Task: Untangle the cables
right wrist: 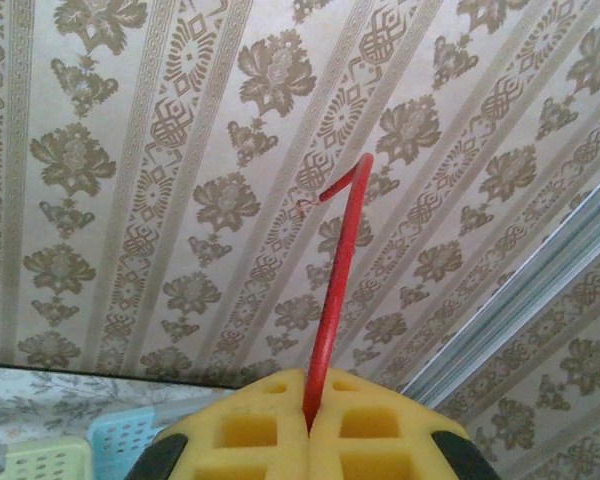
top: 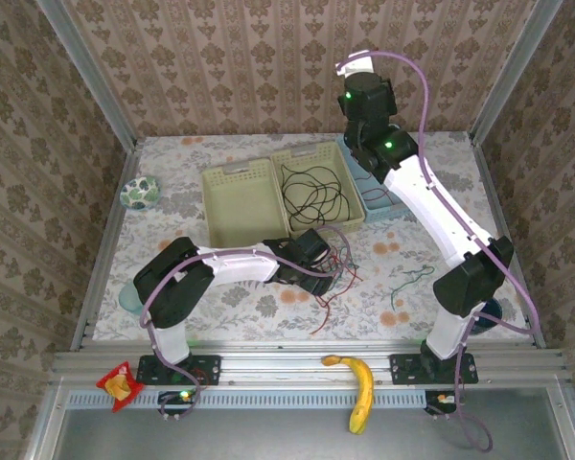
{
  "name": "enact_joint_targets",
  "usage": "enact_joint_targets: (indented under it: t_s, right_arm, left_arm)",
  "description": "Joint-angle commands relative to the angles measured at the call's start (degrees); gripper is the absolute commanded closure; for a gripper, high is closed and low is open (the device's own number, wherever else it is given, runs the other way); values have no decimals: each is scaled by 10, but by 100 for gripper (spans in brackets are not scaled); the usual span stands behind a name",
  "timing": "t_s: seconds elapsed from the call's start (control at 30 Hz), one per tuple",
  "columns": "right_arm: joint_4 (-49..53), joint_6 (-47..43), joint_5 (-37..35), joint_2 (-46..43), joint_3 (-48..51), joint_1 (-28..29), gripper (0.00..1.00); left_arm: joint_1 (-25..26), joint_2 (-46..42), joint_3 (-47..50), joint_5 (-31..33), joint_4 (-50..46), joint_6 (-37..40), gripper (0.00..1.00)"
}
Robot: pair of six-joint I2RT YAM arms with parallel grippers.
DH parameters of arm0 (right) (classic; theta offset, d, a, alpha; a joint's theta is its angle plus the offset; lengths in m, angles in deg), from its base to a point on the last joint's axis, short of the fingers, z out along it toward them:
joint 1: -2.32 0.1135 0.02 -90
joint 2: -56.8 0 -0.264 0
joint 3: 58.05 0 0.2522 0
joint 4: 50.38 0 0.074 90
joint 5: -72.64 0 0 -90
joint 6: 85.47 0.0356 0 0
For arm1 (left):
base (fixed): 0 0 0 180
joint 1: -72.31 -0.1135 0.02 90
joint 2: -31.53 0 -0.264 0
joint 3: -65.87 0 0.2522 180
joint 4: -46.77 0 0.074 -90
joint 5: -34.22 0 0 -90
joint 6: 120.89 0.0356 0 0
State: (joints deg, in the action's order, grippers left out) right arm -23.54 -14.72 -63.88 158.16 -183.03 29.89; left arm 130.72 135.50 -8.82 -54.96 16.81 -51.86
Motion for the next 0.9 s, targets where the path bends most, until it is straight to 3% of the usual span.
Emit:
enact_joint_targets:
  t_s: [0.0,0.2,0.5,0.87]
  right_arm:
    - [18,-37,11,-7,-27,-1,100]
    - [47,-81,41,23,-54,15,100]
    - [2,-163,-1,71,-58,42,100]
    - [50,-75,41,85,1,6,100]
  left_arm:
    - [-6,-18,11,-2,-36,-13,19]
    - [-6,-22,15,2,-38,-15,18]
    - [-6,-19,14,2,-42,-16,17]
    - [-6,-16,8,-1,-45,-15,16]
